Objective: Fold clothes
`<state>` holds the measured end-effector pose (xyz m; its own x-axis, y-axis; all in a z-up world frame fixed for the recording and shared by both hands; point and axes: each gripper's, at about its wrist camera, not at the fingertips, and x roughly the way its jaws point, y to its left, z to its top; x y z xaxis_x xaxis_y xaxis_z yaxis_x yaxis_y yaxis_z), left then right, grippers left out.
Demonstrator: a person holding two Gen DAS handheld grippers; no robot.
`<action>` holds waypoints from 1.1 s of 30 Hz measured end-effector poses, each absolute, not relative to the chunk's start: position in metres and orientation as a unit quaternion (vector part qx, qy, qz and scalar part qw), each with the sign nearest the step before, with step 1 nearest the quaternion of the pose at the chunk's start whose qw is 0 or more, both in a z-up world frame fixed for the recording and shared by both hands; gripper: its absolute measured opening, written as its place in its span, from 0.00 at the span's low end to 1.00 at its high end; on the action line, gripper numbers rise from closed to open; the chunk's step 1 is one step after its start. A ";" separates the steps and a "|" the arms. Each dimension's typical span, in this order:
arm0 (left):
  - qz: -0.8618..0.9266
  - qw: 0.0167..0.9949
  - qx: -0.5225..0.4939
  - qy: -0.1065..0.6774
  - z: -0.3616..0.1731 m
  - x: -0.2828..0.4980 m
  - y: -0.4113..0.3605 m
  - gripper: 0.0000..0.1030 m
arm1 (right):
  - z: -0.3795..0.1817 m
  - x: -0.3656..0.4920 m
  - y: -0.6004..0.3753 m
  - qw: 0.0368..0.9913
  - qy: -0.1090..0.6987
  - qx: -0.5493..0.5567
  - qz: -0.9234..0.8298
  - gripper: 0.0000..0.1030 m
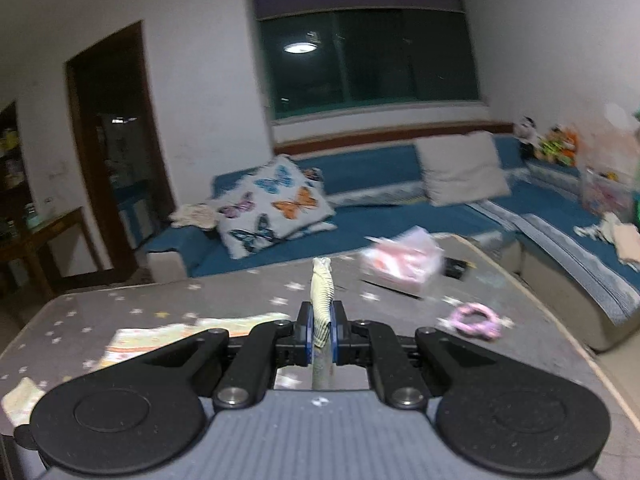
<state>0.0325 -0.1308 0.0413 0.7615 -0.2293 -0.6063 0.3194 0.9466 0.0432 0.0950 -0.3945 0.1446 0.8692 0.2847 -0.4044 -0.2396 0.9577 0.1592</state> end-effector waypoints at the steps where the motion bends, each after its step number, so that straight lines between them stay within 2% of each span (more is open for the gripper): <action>1: -0.139 0.938 0.069 0.310 0.042 0.028 -0.122 0.57 | 0.148 0.094 -0.382 0.965 0.214 0.047 0.146 0.07; 11: -0.079 0.951 0.020 0.297 0.043 -0.011 -0.044 0.58 | 0.151 0.091 -0.252 0.944 0.222 -0.001 0.243 0.07; 20: -0.048 0.952 -0.005 0.303 0.035 -0.030 -0.007 0.59 | 0.105 0.085 -0.169 0.911 0.281 -0.040 0.299 0.07; 23: -0.044 0.951 -0.007 0.305 0.036 -0.031 -0.005 0.59 | 0.087 0.082 -0.157 0.894 0.311 -0.049 0.318 0.08; 28: -0.040 0.951 -0.008 0.305 0.038 -0.029 -0.007 0.61 | 0.079 0.076 -0.171 0.885 0.328 -0.047 0.327 0.18; 33: -0.045 0.953 -0.004 0.300 0.042 -0.023 -0.012 0.61 | 0.079 0.080 -0.211 0.891 0.338 -0.049 0.299 0.18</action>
